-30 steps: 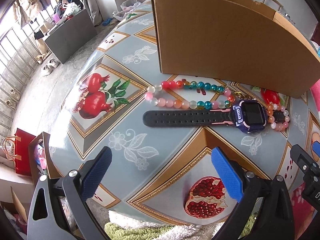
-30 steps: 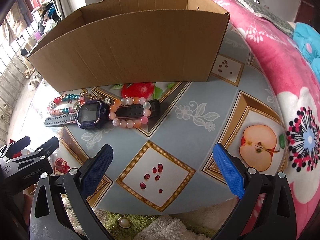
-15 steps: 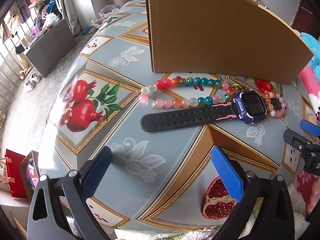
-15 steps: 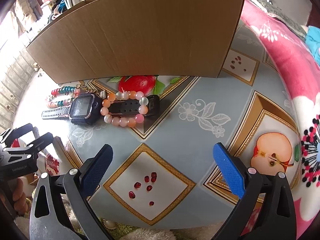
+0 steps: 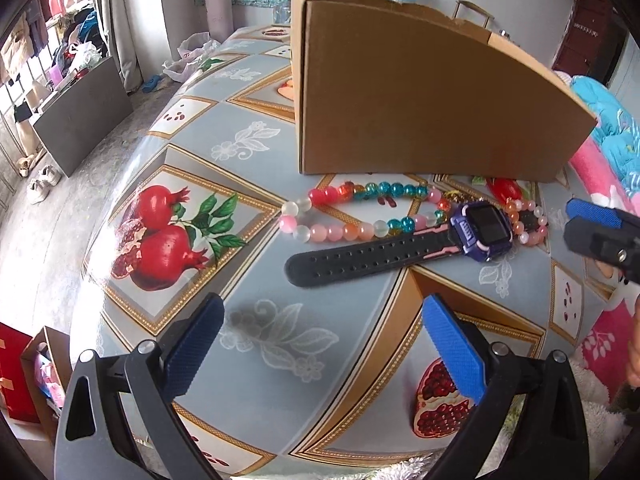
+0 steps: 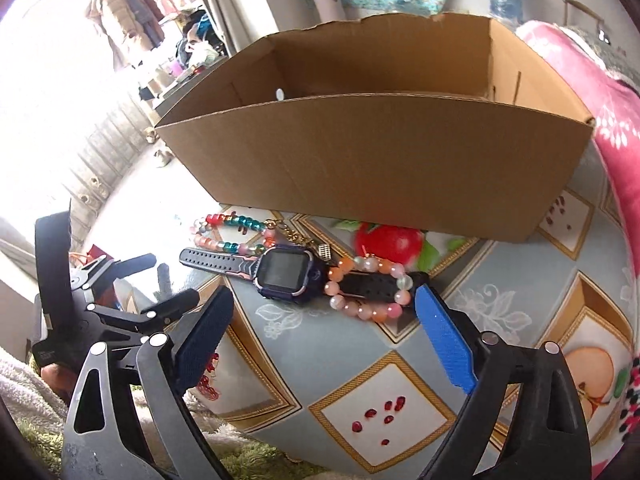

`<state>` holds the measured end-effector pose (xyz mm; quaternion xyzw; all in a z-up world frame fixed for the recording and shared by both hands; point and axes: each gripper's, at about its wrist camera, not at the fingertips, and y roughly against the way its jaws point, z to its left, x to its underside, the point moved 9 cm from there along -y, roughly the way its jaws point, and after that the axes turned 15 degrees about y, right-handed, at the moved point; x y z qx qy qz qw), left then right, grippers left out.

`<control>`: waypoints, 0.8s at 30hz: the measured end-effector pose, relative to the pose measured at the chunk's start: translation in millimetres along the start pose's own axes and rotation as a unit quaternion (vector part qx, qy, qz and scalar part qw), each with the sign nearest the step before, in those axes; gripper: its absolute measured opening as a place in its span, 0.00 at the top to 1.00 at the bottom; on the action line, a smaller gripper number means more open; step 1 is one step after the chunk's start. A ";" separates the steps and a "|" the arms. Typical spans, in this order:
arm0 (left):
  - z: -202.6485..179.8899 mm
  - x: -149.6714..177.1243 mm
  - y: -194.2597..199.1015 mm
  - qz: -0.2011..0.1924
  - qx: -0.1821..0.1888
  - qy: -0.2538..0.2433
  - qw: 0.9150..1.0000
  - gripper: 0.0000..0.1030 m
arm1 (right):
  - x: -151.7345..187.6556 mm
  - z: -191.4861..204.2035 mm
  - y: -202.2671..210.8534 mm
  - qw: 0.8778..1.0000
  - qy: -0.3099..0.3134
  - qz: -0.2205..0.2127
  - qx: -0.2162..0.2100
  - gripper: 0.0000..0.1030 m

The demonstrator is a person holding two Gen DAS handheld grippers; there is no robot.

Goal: Organize jewelry
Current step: 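Move the right tool toward the purple smartwatch and close on its strap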

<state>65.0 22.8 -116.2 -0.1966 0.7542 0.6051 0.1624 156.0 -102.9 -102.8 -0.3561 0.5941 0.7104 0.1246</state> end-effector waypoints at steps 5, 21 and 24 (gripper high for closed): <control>-0.2 -14.8 6.8 -0.024 0.009 -0.005 1.000 0.30 | -5.2 9.3 -20.3 0.999 0.046 0.028 0.007 0.39; -0.5 -15.9 -10.0 -0.004 -0.004 -0.027 1.000 0.58 | 4.4 -2.7 -24.1 0.996 0.054 0.056 0.046 1.00; -1.5 -15.8 -10.1 -0.004 -0.004 -0.030 1.000 0.58 | 1.8 -26.8 -15.3 0.995 0.040 0.046 0.076 1.00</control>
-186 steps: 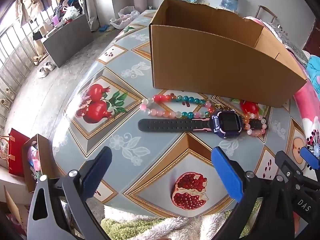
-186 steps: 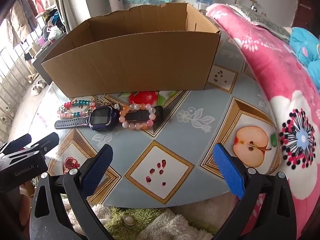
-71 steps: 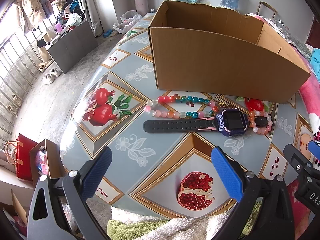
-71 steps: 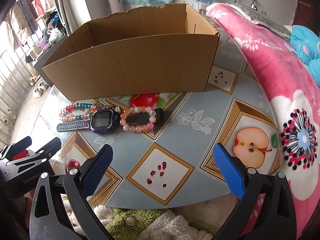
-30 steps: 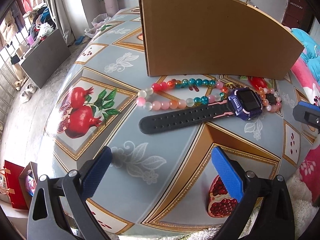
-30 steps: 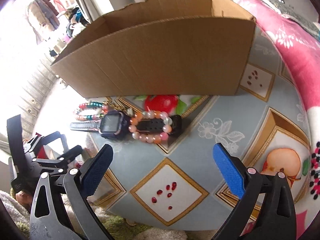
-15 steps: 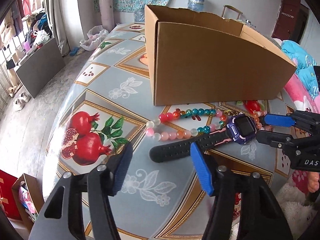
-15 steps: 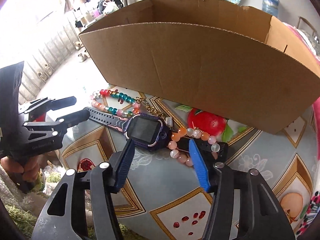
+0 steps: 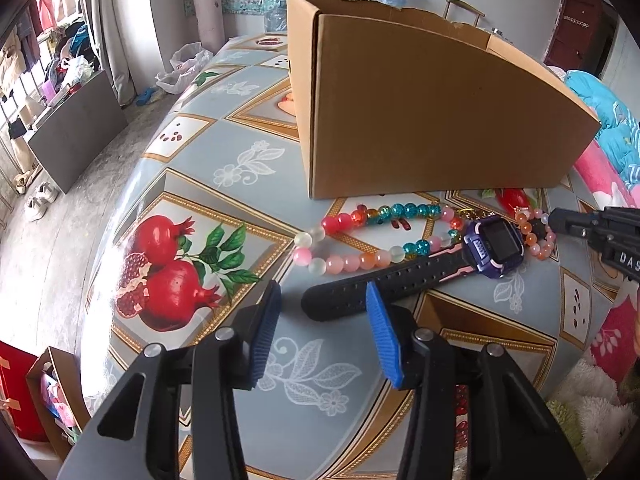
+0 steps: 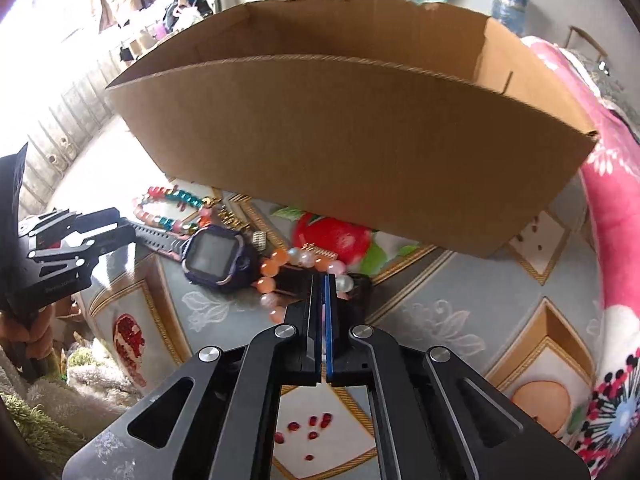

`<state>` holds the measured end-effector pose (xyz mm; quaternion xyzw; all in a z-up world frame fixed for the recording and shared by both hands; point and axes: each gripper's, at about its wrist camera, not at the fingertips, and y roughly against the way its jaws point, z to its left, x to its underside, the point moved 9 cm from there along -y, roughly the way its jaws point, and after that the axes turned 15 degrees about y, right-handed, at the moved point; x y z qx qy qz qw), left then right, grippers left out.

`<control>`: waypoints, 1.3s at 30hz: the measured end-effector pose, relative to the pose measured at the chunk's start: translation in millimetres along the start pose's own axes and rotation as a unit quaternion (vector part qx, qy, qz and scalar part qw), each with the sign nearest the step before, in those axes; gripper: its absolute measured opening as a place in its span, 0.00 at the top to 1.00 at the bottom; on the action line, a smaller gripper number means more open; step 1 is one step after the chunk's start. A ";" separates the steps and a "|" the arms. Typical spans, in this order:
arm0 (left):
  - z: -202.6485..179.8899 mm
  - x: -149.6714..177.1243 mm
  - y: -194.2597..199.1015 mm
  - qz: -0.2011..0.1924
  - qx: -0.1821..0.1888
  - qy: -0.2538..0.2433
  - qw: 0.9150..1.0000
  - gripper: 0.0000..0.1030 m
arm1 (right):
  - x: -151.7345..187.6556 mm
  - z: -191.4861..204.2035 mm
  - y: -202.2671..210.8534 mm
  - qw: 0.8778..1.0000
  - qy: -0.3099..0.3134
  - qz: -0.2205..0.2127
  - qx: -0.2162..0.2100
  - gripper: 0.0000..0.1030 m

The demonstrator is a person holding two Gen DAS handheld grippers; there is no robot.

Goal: Organize jewelry
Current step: 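Move the right tool toward the purple smartwatch and close on its strap, then grasp the smartwatch strap with the left tool while the right tool holds the watch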

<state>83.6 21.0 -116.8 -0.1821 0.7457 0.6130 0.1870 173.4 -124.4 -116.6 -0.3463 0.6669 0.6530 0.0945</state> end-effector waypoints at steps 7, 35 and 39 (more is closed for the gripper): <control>0.2 -0.5 0.0 0.000 0.000 0.000 1.000 0.58 | -16.1 -32.6 16.5 0.998 -0.029 -0.046 -0.005 0.88; 0.6 -0.6 0.5 -0.003 -0.010 0.006 1.000 0.56 | -33.7 -3.1 1.4 0.994 0.059 -0.089 0.031 0.92; 0.1 -1.3 0.4 -0.003 -0.008 0.004 1.000 0.56 | -31.3 0.1 -3.5 0.995 0.065 -0.078 0.011 0.57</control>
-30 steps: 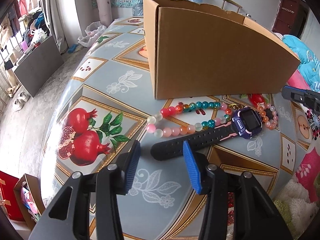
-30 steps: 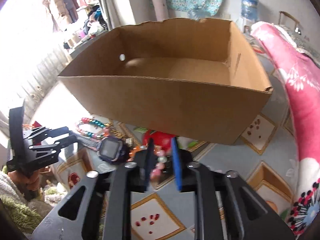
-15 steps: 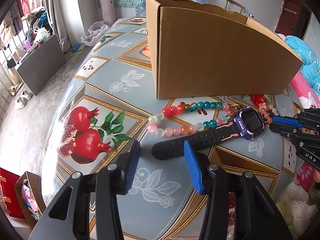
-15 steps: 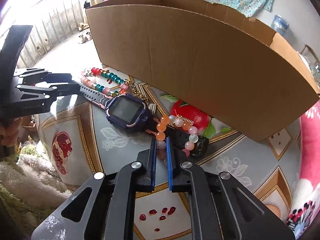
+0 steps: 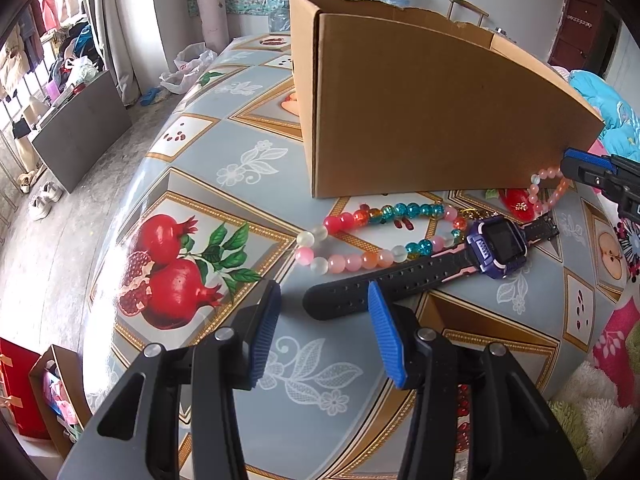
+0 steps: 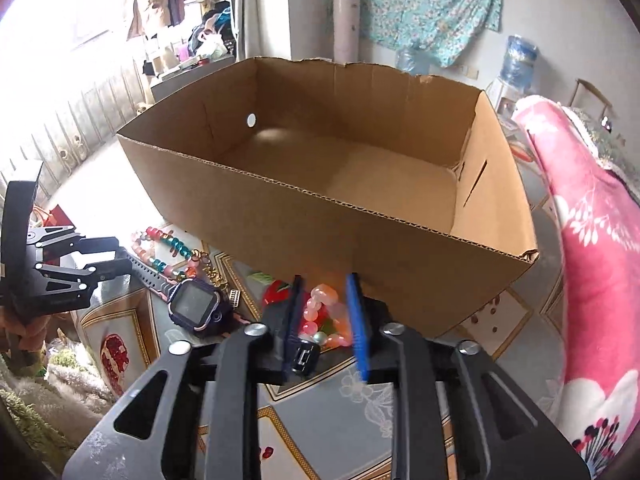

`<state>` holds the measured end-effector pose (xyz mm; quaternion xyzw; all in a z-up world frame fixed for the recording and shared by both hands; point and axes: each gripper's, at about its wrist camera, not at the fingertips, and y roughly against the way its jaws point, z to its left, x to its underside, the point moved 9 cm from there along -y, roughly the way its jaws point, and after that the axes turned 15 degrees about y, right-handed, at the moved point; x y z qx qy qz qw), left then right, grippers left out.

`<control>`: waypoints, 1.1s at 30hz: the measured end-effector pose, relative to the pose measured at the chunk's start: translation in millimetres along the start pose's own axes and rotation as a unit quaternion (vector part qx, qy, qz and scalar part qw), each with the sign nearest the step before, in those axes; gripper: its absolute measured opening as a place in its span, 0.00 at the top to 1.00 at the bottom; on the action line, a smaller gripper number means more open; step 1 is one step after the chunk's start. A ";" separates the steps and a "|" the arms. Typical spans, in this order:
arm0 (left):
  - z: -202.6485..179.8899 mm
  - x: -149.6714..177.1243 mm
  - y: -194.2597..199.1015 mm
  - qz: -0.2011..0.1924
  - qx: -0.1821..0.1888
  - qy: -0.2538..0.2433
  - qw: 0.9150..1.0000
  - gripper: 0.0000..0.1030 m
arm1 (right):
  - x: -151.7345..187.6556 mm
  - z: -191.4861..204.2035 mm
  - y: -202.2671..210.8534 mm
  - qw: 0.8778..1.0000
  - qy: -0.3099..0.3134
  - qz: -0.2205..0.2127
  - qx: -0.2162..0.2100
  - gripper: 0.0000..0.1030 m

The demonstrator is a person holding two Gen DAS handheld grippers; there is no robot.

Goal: Organize jewelry
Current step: 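Grasp the smartwatch strap with the left tool while the right tool holds the watch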

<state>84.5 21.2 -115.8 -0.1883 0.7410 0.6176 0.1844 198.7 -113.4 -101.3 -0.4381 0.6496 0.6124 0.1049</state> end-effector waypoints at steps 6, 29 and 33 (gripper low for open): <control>-0.7 -0.6 -0.3 0.001 0.002 -0.002 1.000 0.56 | -6.6 29.3 25.8 0.995 0.052 -0.035 -0.076 0.37; 2.7 7.1 12.3 0.008 0.058 0.000 0.998 0.56 | -7.4 111.2 -16.9 0.959 0.247 0.058 -0.124 0.54; -7.0 18.0 24.1 0.013 0.080 -0.029 0.996 0.56 | 0.3 116.6 -10.4 0.962 0.232 0.064 -0.125 0.54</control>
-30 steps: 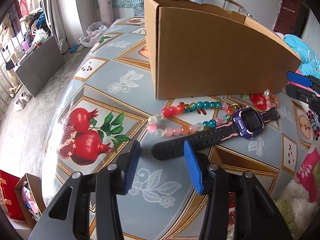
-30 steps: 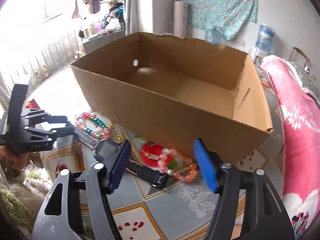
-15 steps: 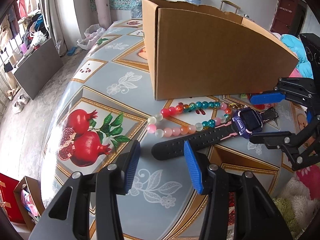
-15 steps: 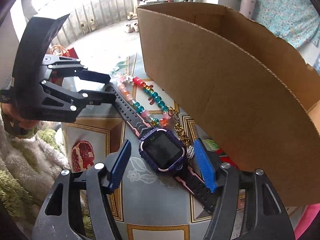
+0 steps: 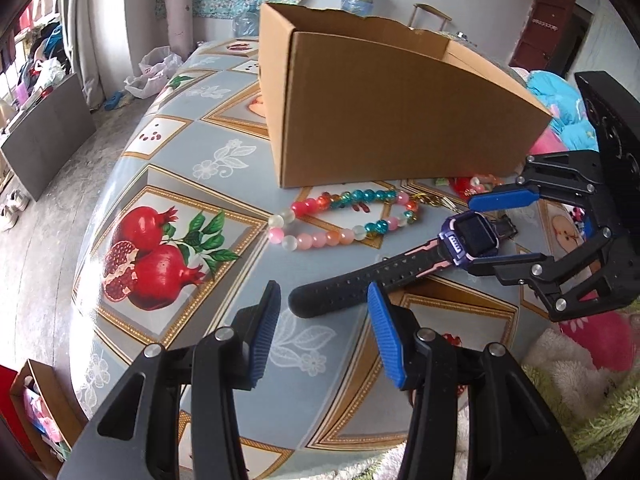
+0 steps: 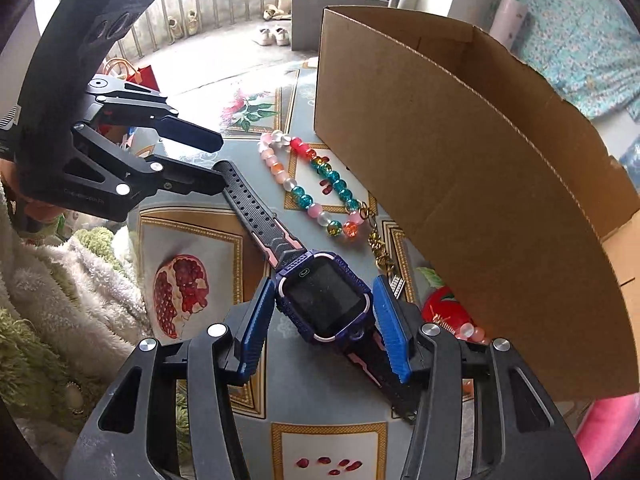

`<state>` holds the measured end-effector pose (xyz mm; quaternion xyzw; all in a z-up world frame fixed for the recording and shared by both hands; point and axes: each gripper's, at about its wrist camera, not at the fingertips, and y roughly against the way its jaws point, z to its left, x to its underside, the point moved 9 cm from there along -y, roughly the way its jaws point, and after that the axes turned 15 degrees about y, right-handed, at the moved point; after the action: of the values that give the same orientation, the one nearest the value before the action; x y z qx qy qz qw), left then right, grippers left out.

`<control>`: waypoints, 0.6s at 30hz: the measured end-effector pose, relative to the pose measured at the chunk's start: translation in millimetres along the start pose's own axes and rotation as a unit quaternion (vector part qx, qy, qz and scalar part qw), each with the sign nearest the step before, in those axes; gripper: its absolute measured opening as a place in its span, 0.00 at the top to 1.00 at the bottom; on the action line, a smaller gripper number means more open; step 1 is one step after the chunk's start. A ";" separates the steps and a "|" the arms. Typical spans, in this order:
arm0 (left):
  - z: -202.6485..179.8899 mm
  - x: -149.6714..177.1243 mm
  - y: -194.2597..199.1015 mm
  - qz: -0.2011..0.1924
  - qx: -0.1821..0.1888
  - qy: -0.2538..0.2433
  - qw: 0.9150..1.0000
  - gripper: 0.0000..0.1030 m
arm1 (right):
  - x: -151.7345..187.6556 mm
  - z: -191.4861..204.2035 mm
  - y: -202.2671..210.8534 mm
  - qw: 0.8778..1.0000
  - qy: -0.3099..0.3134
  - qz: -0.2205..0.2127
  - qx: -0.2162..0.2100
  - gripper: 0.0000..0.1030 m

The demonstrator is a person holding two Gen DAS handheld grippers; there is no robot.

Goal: Organize jewelry
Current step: 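Grasp the smartwatch strap with the left tool while the right tool holds the watch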

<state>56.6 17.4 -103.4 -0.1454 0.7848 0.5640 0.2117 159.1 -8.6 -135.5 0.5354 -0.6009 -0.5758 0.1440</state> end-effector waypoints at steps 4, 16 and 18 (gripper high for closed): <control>-14.5 11.5 0.1 0.003 -0.017 -0.052 0.999 0.56 | 13.5 -1.6 -4.7 0.999 -0.044 0.000 -0.018 0.54; -64.4 21.2 -21.7 -0.036 -0.128 -0.252 0.959 0.54 | 27.2 -30.5 -5.0 0.975 -0.153 -0.058 -0.152 0.54; -70.0 19.8 -24.8 -0.040 -0.133 -0.257 0.956 0.54 | 29.7 -34.6 -8.3 0.971 -0.160 -0.060 -0.169 0.53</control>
<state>39.1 -56.7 -114.4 -0.0537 0.6152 0.6729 0.4072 178.9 -49.3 -145.4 0.4389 -0.4770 -0.7549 0.0997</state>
